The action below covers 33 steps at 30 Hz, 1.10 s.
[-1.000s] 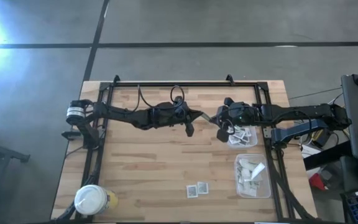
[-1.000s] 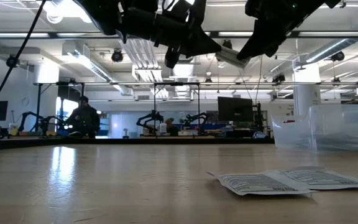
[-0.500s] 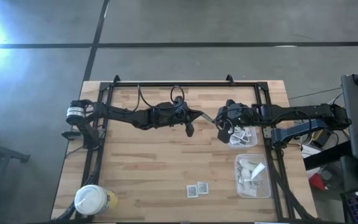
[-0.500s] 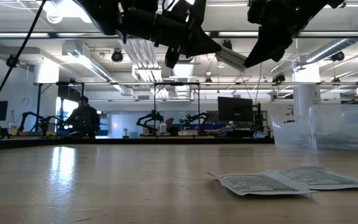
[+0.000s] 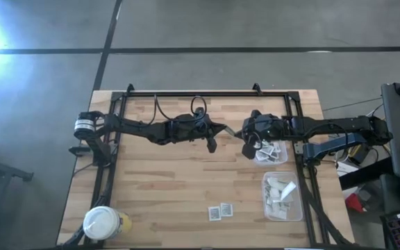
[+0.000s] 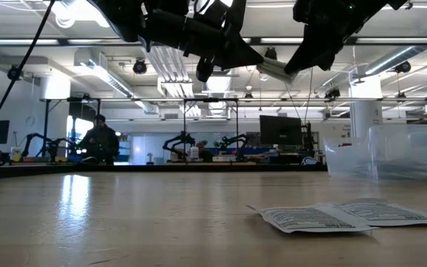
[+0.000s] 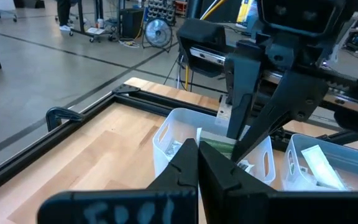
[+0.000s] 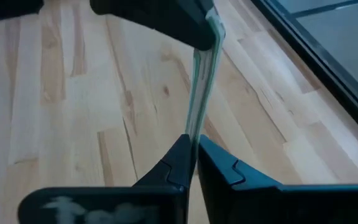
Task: Pick & Place First Aid Supplies
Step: Put the bandage pack into the bottom bin
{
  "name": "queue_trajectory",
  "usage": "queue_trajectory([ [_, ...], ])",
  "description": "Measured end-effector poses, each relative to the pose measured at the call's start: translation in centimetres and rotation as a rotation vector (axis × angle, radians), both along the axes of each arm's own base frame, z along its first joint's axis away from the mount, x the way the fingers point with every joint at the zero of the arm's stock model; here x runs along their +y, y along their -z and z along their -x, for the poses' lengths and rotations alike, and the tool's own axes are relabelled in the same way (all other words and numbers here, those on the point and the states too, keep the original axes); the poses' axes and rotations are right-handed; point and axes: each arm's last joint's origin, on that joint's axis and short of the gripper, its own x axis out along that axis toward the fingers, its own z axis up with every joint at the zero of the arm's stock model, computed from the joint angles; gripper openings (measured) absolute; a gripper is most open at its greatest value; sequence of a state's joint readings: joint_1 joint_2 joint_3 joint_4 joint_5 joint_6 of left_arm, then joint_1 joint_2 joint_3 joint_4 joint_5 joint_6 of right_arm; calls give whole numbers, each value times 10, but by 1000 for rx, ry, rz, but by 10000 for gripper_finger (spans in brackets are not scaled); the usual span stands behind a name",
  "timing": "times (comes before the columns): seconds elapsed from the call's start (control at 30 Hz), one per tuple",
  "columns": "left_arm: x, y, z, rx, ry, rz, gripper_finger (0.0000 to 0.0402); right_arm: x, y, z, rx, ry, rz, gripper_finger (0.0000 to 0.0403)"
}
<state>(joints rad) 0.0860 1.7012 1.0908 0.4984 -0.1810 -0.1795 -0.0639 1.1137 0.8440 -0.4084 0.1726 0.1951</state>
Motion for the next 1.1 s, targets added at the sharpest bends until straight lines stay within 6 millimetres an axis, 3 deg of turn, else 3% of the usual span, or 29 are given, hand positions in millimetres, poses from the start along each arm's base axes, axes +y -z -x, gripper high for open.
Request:
queue_trajectory([
  [0.27, 0, 0, 0, -4, 0, -1, 0, -4, -5, -6, -79, 26, 4, 85],
  [0.4, 0, -2, 0, -18, 0, -2, 0, -5, -6, -9, -93, 11, 23, 98],
  [0.53, 0, -5, 0, -48, 1, -6, 0, -5, -2, -12, -77, 11, 21, 83],
  [0.77, 0, -4, 0, -42, 6, -5, 0, -5, -3, -11, -81, 9, 23, 14],
  [1.1, 0, -3, 0, -27, 7, -26, 4, -4, -2, -9, -60, 12, 15, 8],
])
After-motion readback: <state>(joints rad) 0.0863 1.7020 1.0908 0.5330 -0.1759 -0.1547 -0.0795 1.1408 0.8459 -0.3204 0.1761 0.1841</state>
